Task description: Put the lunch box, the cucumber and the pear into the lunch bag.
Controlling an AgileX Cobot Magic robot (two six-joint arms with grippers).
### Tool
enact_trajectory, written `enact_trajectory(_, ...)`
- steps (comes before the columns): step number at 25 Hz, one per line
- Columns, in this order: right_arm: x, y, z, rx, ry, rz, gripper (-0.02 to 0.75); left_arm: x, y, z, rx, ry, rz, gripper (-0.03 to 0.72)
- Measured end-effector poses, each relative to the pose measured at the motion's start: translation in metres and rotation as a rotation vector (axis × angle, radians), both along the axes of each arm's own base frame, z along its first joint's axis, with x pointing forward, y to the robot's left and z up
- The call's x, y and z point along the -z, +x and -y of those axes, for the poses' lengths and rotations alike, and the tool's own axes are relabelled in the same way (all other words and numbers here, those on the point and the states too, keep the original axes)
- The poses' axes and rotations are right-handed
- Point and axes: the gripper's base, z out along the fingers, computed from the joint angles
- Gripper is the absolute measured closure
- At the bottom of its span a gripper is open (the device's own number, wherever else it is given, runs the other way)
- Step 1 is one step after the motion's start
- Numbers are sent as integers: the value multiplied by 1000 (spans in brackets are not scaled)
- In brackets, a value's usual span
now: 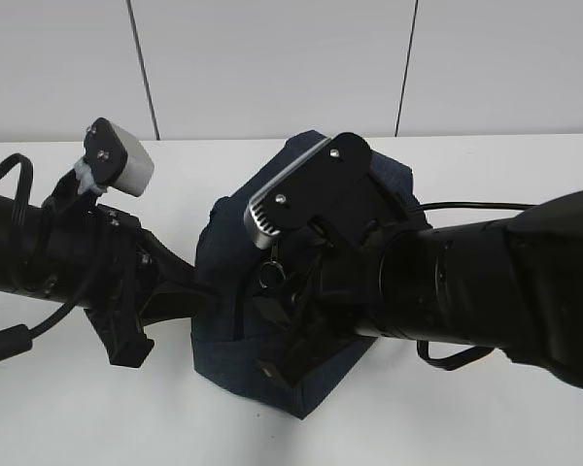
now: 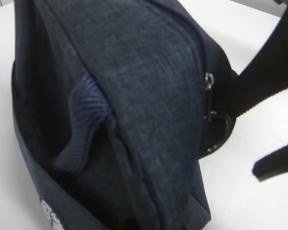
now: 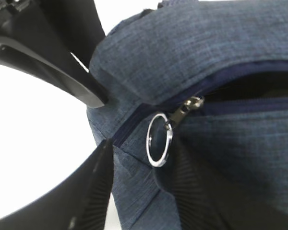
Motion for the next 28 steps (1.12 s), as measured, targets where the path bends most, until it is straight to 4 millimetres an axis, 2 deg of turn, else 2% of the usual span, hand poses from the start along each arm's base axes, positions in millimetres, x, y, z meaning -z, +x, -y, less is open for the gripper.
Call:
enact_trajectory(16,14,8,-6,18,-40,-24,484,0,0,0,-1,0,-1,553)
enact_trajectory(18,13,12,-7,39,-51,-13,525,0,0,0,-1,0,0,553)
enact_trajectory(21,12,18,-5,89,-79,7,694,0,0,0,-1,0,0,553)
enact_trajectory(22,11,19,-5,100,-83,11,720,0,0,0,-1,0,0,553)
enact_trajectory(26,10,20,-4,114,-88,17,732,0,0,0,-2,1,0,553)
enact_trajectory(28,3,18,-2,117,-68,29,732,0,1,0,-6,3,2,557)
